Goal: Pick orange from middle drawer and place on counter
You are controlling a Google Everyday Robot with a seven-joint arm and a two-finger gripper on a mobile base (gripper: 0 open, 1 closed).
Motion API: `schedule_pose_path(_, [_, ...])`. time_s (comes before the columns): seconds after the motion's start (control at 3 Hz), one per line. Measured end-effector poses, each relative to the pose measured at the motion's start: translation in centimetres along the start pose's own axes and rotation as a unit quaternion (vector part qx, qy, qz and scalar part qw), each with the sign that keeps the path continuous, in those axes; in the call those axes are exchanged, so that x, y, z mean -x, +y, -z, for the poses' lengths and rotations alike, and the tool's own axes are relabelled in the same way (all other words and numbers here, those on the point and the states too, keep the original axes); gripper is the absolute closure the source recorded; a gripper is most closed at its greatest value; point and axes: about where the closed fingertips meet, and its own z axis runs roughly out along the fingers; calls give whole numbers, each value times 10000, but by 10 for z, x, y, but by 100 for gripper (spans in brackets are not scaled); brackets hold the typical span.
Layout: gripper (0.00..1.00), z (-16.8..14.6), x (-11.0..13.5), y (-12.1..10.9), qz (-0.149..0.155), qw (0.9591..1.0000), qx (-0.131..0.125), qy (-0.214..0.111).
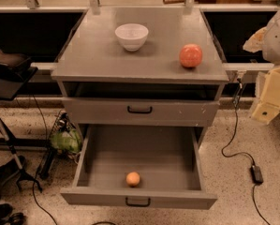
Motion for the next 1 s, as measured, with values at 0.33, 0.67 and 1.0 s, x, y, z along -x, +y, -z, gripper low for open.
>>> schedule_pose_path(0.33, [0,0,0,0,1,10000,-1,0])
schedule_pose_path(0.67, [0,-8,18,5,260,9996,-56,-65])
schedule_pose_path(1.0, [0,-50,58,19,1052,9940,144,-248])
